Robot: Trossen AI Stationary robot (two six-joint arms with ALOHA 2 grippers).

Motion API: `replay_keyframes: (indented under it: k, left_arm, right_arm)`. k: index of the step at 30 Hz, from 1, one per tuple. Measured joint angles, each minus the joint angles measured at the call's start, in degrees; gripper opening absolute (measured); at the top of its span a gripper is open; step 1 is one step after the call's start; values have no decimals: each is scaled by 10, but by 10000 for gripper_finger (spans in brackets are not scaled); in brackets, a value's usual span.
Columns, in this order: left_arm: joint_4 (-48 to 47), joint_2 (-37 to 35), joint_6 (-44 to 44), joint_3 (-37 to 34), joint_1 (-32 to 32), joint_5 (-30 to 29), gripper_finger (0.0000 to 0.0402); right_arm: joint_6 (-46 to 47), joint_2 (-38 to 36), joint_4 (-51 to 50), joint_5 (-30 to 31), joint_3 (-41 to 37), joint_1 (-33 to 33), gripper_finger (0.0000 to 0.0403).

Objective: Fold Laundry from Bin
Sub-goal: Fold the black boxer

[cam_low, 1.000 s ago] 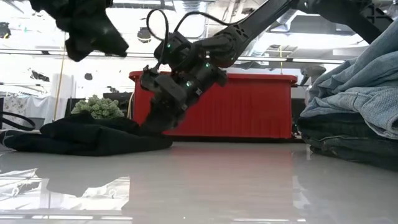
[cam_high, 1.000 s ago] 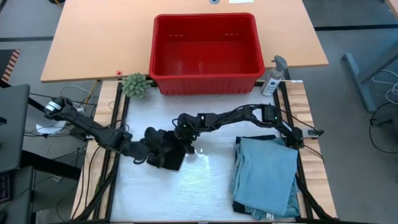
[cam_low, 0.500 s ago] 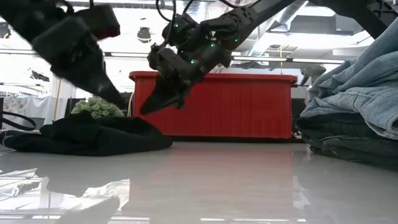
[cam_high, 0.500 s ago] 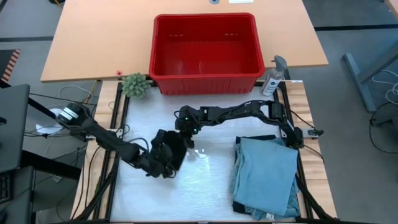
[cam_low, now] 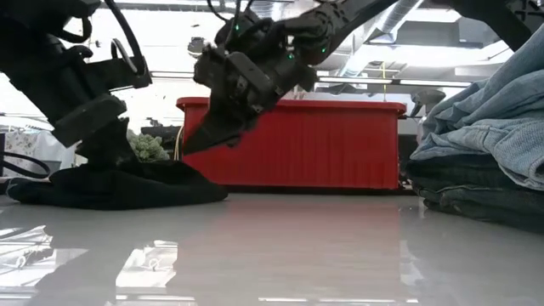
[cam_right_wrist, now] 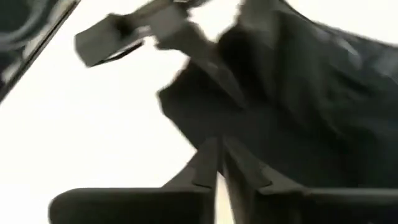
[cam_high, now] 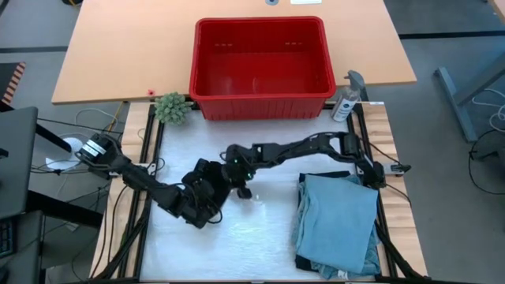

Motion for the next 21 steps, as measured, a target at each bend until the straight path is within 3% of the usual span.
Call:
replay_keyframes:
  k: [3,8,12,21]
  left_arm:
    - [17,0,7,0,-6,5,77]
    - [15,0,3,0,-19,6,77]
    - [13,0,2,0,-26,11,77]
    - [13,0,-4,0,-30,11,77]
  right_arm:
    - [-74,-6,5,26,0,24,93]
    - [-231,-9,-15,161,1,62,197]
    - [-273,-1,7,224,0,76,263]
    - [-309,-1,5,211,0,74,281]
